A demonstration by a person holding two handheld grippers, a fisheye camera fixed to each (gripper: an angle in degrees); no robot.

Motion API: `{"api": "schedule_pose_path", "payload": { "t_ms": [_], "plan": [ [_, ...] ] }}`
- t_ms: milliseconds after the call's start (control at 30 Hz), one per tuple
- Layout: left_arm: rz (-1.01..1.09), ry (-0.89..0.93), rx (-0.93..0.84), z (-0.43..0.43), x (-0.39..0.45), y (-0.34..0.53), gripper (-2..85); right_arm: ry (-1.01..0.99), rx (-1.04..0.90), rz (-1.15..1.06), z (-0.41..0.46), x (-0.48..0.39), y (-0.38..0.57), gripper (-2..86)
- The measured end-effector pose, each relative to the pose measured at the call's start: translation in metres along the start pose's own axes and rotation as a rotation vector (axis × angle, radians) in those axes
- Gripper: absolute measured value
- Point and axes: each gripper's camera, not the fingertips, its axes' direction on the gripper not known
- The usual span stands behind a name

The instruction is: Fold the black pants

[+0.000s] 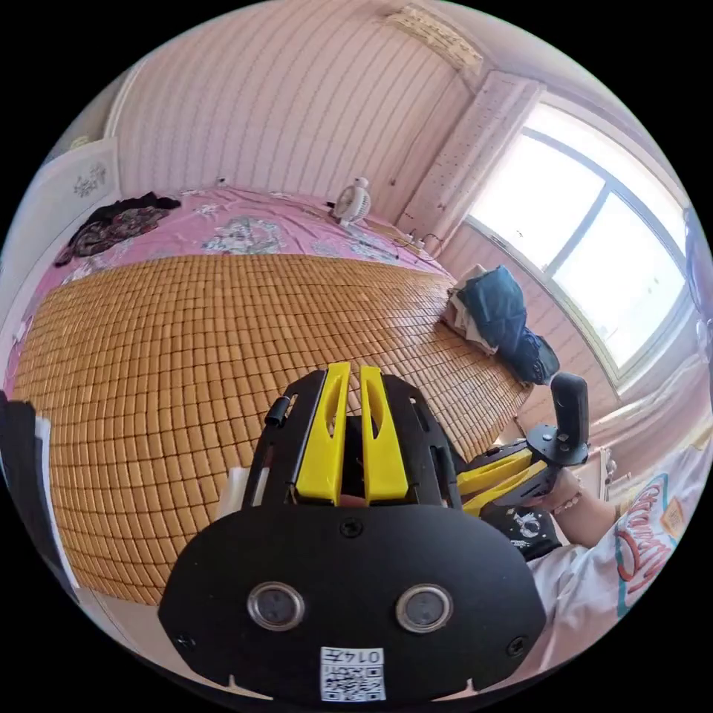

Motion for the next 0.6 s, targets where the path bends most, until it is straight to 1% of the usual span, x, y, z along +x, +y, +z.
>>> {"api": "schedule_pose_path", "payload": {
  "t_ms": [67, 100, 167, 300, 400, 500, 600],
  "plan": [
    [-0.09, 0.039, -0.065, -0.002, -0.027, 0.022, 4.9, 0.07, -0.105, -0.032, 0.047, -0.002, -0.003, 7.9],
    [-0.117, 0.043, -0.084, -0.003, -0.036, 0.036, 5.1, 0.075, -0.116, -0.032, 0.053, -0.002, -0.001, 8.2],
    [-0.129, 0.046, -0.108, 0.0, -0.04, 0.051, 5.1, 0.057, -0.101, -0.004, 0.058, 0.002, 0.007, 8.7],
    [-0.122, 0.152, -0.207, 0.029, -0.021, 0.074, 5.3, 0.1, -0.03, 0.058, 0.042, 0.014, 0.015, 8.0],
    [-0.122, 0.133, -0.249, 0.045, -0.003, 0.088, 7.1, 0.167, -0.014, 0.105, 0.033, 0.025, 0.007, 7.8],
    [-0.138, 0.106, -0.282, 0.055, 0.006, 0.1, 9.2, 0.225, -0.012, 0.063, 0.036, 0.028, -0.021, 7.9],
    [-0.141, 0.081, -0.334, 0.065, 0.009, 0.107, 9.6, 0.246, -0.072, -0.005, 0.06, 0.028, -0.061, 8.6]
  ]
}}
